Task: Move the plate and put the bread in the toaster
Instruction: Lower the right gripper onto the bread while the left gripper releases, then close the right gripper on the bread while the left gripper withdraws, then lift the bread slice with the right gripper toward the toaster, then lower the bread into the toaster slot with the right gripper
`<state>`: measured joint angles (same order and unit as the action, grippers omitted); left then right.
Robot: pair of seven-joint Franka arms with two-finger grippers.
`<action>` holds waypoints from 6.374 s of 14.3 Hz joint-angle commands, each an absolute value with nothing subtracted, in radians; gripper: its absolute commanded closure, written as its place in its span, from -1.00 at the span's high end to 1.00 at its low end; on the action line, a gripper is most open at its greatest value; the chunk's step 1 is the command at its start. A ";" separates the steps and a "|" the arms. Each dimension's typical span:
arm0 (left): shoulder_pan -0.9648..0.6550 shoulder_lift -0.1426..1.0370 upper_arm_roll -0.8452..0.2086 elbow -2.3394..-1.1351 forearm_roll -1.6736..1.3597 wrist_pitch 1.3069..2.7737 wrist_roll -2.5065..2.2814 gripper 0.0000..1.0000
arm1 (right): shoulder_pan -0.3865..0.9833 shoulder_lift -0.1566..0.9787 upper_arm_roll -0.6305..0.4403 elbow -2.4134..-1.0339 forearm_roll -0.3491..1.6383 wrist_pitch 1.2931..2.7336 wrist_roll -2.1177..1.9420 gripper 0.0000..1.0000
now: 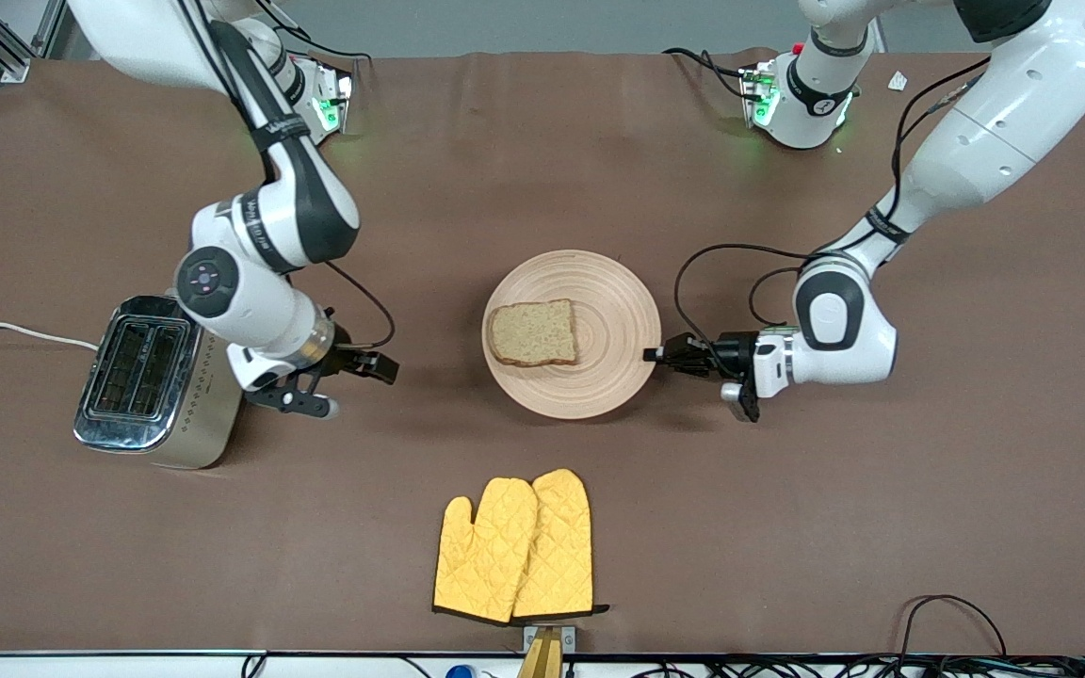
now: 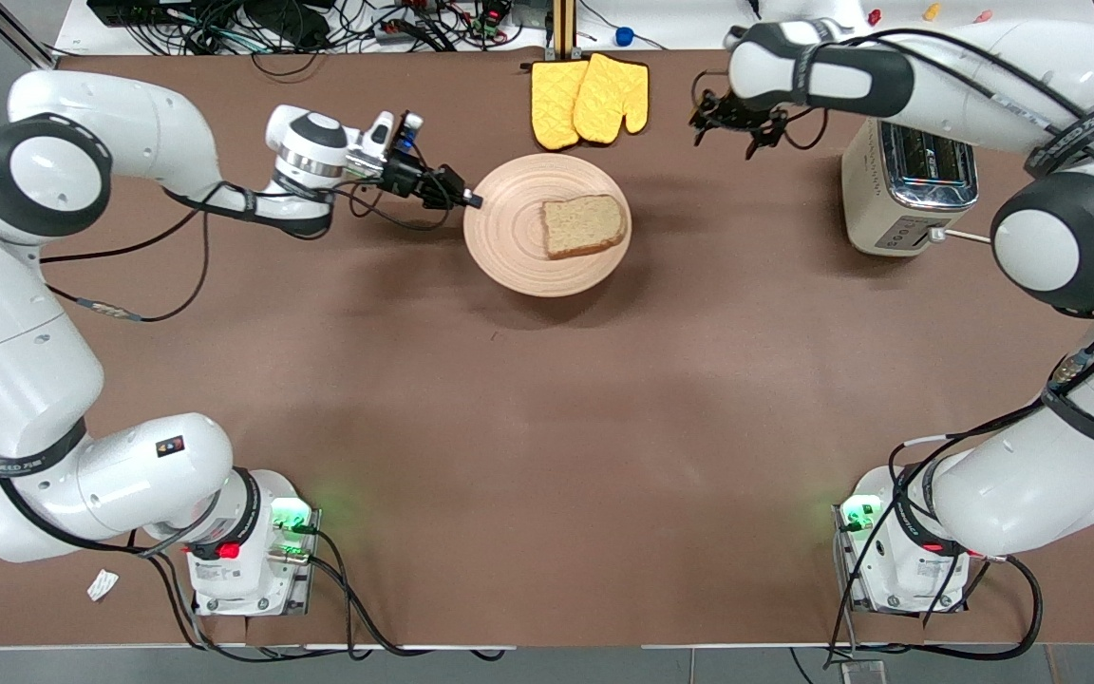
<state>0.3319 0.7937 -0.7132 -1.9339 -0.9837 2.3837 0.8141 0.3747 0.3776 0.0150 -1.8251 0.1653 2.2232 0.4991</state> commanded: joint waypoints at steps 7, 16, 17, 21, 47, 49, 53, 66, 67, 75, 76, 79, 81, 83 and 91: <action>0.264 0.917 -0.724 -1.918 -1.199 2.462 1.054 -0.95 | 0.574 0.417 0.003 -1.861 -0.045 2.226 0.822 1.00; 0.274 0.917 -0.718 -1.908 -1.292 2.473 1.077 1.00 | 0.637 0.474 0.005 -1.856 -0.112 2.235 0.902 0.62; 0.284 0.908 -0.716 -1.896 -1.290 2.474 1.057 1.00 | 0.635 0.479 0.005 -1.855 -0.112 2.238 0.902 0.54; 0.316 0.832 -0.694 -1.855 -1.269 2.474 0.876 1.00 | 0.644 0.491 0.005 -1.855 -0.112 2.238 0.904 0.40; 0.452 0.413 -0.683 -1.620 -0.094 2.110 -0.459 1.00 | 0.675 0.548 0.008 -1.836 -0.100 2.301 0.976 -0.33; 0.454 0.374 -0.683 -1.618 0.013 2.037 -0.459 1.00 | 0.672 0.551 0.008 -1.836 -0.100 2.313 0.976 -0.55; 0.457 0.302 -0.677 -1.594 0.184 1.896 -0.454 1.00 | 0.664 0.561 0.008 -1.836 -0.098 2.329 0.977 -0.75; 0.238 0.092 -0.330 -1.496 0.141 1.609 -0.355 1.00 | 0.673 0.519 0.009 -1.799 -0.098 2.180 0.988 -0.99; 0.213 0.074 -0.296 -1.500 0.129 1.595 -0.342 1.00 | 0.681 0.497 0.011 -1.790 -0.098 2.136 1.002 -0.99; 0.130 -0.038 -0.184 -1.584 0.019 1.545 -0.213 1.00 | 0.672 0.321 0.000 -1.732 -0.112 1.828 0.925 -0.99; 0.130 -0.058 -0.184 -1.603 0.002 1.542 -0.207 1.00 | 0.657 0.302 0.000 -1.712 -0.115 1.778 0.908 -0.99; 0.104 -0.095 -0.184 -1.635 -0.006 1.536 -0.189 1.00 | 0.603 0.258 -0.012 -1.629 -0.255 1.611 0.865 -0.99; 0.077 -0.097 -0.184 -1.635 -0.008 1.528 -0.187 1.00 | 0.552 0.259 -0.021 -1.547 -0.323 1.499 0.806 -0.99; 0.071 -0.101 -0.184 -1.635 -0.008 1.519 -0.187 1.00 | 0.493 0.265 -0.021 -1.485 -0.456 1.409 0.734 -0.99; 0.081 -0.081 -0.183 -1.620 0.003 1.508 -0.058 1.00 | 0.362 0.408 -0.020 -1.483 -0.790 1.301 0.687 -0.99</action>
